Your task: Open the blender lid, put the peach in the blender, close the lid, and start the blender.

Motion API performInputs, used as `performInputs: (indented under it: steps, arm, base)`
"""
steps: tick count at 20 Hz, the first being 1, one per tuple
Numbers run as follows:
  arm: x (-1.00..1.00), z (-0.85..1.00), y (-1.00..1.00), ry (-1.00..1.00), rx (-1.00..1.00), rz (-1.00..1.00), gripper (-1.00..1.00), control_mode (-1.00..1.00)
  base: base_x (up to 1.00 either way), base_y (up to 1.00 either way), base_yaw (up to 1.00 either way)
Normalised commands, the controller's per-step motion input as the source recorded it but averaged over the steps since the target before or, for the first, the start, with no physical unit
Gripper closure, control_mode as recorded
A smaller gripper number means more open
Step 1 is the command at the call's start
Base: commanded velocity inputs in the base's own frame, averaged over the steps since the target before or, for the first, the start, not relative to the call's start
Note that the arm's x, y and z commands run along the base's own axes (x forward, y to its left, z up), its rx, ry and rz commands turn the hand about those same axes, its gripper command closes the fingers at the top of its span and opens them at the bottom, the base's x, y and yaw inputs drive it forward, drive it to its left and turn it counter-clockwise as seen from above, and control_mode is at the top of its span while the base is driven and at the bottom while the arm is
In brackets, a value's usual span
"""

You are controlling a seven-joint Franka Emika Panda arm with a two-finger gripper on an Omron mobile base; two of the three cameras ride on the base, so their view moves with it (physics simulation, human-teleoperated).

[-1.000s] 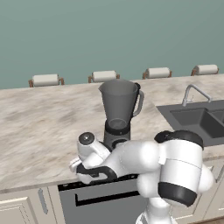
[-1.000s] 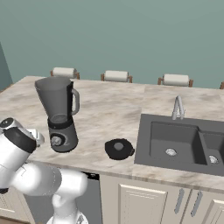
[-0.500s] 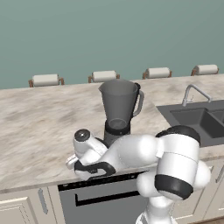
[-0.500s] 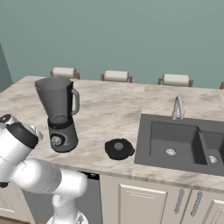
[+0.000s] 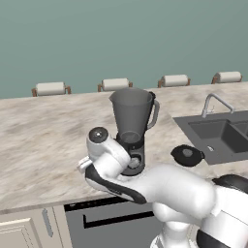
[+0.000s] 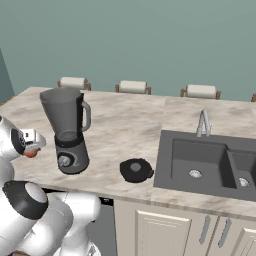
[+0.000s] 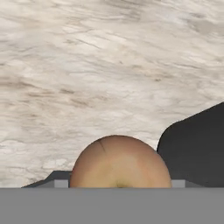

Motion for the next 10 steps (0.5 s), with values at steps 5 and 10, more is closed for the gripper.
performInputs:
  steps: [5, 10]
  arm:
    - [-0.01, 1.00, -0.14, -0.05, 0.00, 0.00, 1.00, -1.00]
    - [-0.11, 1.00, -0.11, -0.08, -0.02, 0.00, 1.00, -1.00]
  base:
    - [0.00, 0.00, 0.00]
    - [0.00, 0.00, 0.00]
